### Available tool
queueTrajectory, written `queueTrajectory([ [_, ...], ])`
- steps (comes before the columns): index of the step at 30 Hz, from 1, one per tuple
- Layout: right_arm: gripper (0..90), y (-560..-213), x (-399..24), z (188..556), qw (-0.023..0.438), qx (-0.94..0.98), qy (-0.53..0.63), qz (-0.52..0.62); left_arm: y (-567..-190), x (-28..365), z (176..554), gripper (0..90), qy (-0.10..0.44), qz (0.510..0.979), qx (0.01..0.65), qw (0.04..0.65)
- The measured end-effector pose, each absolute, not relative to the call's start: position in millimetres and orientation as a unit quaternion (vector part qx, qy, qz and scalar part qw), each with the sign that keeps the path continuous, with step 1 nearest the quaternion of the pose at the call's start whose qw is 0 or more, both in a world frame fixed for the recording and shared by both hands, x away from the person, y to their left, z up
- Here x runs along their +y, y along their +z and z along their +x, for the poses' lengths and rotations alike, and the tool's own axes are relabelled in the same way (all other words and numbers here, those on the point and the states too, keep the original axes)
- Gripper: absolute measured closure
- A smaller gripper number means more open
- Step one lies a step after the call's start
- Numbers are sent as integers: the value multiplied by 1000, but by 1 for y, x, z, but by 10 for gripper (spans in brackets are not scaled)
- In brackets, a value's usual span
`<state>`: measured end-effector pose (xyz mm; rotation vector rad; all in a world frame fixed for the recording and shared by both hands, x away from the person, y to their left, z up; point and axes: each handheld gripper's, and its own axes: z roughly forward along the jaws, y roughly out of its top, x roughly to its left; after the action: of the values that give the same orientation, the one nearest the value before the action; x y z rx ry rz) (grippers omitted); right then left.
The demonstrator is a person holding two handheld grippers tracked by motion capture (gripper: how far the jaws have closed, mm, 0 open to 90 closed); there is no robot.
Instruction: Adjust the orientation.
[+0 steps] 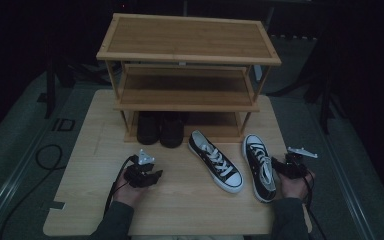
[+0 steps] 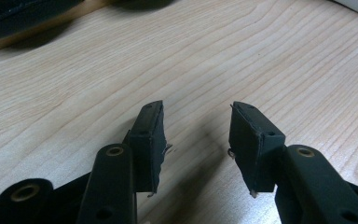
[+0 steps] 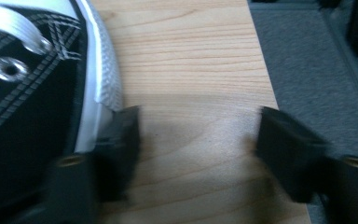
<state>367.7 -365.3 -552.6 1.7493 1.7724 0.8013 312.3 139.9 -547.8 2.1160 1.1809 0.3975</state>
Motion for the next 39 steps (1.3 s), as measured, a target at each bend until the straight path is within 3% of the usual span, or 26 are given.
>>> queueTrajectory([
  [3, 471, -539, -365, 364, 261, 666, 311, 626, -548, 142, 312, 553, 162, 812, 456, 326],
  [21, 505, -481, -340, 343, 288, 742, 310, 520, -550, 145, 312, 535, 157, 814, 459, 318],
  [39, 620, -437, -299, 350, 275, 785, 342, 437, -550, 152, 311, 495, 147, 822, 448, 319],
])
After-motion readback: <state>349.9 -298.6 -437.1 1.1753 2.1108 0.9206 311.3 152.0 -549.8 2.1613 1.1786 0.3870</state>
